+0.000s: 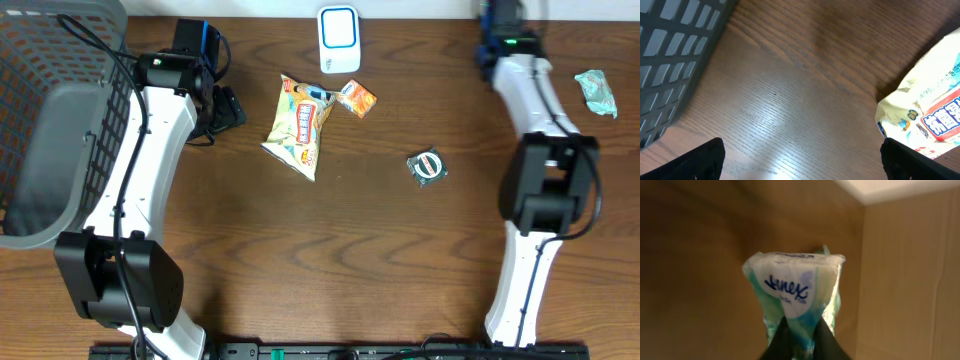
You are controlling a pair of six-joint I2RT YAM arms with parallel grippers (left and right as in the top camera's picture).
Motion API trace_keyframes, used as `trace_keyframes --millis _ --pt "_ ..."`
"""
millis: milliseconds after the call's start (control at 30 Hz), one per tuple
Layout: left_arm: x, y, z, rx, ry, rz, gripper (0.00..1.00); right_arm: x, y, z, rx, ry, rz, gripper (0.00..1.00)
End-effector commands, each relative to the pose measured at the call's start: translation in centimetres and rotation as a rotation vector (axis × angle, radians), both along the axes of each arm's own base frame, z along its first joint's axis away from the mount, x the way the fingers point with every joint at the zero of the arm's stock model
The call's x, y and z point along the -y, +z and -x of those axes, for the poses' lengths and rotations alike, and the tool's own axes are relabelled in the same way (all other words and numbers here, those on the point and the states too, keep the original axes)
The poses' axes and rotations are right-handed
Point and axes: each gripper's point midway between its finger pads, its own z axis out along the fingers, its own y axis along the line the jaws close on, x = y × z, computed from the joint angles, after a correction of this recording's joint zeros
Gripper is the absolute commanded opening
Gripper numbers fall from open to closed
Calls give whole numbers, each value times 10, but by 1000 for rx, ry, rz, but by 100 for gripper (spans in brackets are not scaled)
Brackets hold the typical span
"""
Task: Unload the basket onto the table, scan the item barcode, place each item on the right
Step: 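Carry the teal Kleenex pack to the far right and release it, then move the right gripper over the orange Kleenex pack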
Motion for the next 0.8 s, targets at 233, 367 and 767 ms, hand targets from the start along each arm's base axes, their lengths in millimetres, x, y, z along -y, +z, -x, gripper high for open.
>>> trace_keyframes --millis 233,367,767 --pt "-4 3 0 3 -10 -16 98 71 -26 61 51 -308 -312 99" --pt "-4 3 0 3 -10 -16 98 13 -45 45 40 -187 -630 99" --pt "-4 3 0 3 -10 -16 98 -173 45 2 169 218 -1155 90"
